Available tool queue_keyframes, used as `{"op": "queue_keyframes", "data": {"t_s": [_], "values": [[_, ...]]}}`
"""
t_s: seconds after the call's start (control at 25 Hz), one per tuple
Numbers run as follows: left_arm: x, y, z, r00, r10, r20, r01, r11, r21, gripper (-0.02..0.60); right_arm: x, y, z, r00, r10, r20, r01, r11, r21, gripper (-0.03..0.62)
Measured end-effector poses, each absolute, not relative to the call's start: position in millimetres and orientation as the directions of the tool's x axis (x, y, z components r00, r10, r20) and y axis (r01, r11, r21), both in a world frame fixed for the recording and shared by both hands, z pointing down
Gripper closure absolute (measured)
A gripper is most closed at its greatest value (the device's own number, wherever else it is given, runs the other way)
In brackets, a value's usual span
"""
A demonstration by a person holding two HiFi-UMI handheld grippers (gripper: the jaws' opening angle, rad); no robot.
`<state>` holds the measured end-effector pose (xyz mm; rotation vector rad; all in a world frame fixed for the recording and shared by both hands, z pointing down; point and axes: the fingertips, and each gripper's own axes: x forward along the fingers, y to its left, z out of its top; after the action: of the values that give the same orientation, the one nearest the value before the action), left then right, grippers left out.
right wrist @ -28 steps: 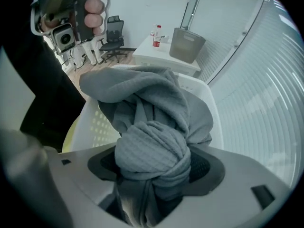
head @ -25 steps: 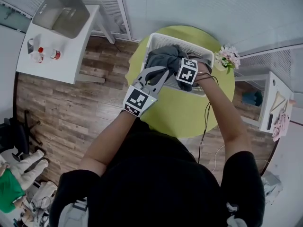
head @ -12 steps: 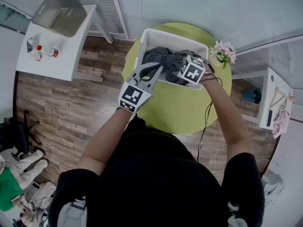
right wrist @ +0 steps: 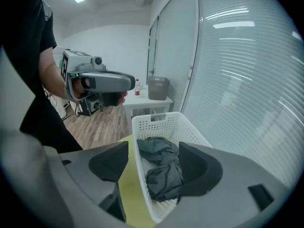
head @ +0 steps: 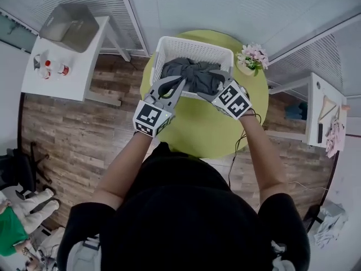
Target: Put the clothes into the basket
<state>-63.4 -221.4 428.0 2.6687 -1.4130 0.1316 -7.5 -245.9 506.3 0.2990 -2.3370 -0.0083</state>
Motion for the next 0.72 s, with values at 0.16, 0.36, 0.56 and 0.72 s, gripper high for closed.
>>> {"op": "queue_keyframes", "data": {"t_s": [0.16, 0.36, 0.56, 0.72], "values": [[-49, -207, 412, 0.581, -0.807, 0.106, -0.814, -0.578, 0.058, 0.577, 7, -223, 466, -0.765, -0.316, 0.562, -0.335, 0.939, 0.073, 0.282], [-31, -184, 391, 0.612, -0.786, 0.089, -0.790, -0.612, 0.030, 0.577, 19, -192, 408, -0.857, -0.379, 0.350, -0.405, 0.914, 0.000, 0.338], [-16, -166, 377, 0.630, -0.773, 0.077, -0.775, -0.632, -0.001, 0.577, 28, -169, 375, -0.890, -0.406, 0.207, -0.427, 0.902, -0.066, 0.444], [-8, -157, 376, 0.640, -0.765, 0.070, -0.767, -0.641, 0.000, 0.577, 31, -158, 364, -0.886, -0.450, 0.114, -0.457, 0.889, -0.042, 0.539]]}}
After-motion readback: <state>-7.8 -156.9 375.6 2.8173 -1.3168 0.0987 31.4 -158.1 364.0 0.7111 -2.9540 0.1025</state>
